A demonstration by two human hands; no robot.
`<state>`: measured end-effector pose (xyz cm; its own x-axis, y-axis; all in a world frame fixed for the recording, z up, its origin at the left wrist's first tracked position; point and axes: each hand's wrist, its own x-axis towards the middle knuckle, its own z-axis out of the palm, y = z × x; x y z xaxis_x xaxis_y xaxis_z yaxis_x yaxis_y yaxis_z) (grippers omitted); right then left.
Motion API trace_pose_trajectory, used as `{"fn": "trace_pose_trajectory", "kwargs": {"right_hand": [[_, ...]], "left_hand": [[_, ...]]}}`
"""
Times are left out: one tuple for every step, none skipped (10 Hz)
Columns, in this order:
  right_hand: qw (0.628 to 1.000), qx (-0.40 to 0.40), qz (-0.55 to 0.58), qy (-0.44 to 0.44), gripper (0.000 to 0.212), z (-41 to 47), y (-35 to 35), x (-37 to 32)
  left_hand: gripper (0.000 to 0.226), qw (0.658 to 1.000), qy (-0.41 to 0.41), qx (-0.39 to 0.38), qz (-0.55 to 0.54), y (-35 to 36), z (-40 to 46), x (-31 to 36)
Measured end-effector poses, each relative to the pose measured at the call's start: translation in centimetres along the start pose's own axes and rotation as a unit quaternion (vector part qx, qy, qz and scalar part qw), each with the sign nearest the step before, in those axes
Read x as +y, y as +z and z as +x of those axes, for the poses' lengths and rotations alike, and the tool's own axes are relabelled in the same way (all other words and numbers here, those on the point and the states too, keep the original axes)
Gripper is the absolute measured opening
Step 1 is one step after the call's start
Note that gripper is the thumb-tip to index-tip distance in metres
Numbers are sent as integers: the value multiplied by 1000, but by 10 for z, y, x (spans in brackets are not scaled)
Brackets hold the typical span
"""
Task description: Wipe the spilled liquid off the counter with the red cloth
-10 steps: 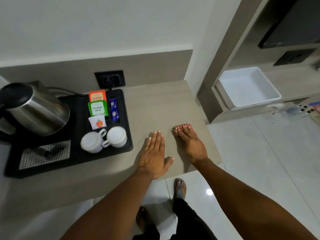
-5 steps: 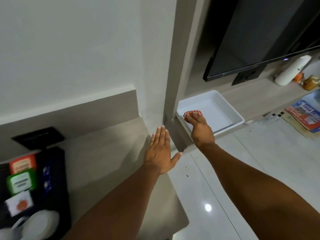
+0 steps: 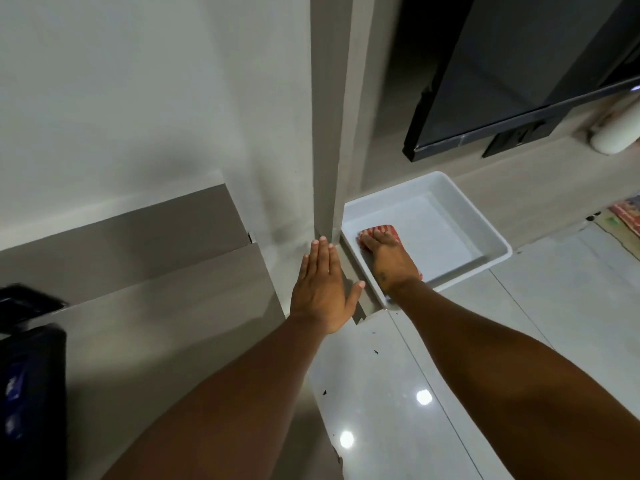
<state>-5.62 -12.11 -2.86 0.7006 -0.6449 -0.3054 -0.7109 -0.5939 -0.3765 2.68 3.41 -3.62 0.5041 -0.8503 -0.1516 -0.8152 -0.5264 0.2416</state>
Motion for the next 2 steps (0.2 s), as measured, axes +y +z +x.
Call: {"fn": "trace_pose_trajectory", "kwargs": {"right_hand": [[999, 30, 11, 8, 54, -2, 5, -5], [995, 98, -21, -9, 38, -9, -2, -10]], "left_hand": [[94, 1000, 8, -4, -2, -4, -5, -1], [92, 1000, 13, 14, -7, -12, -15, -6]]}}
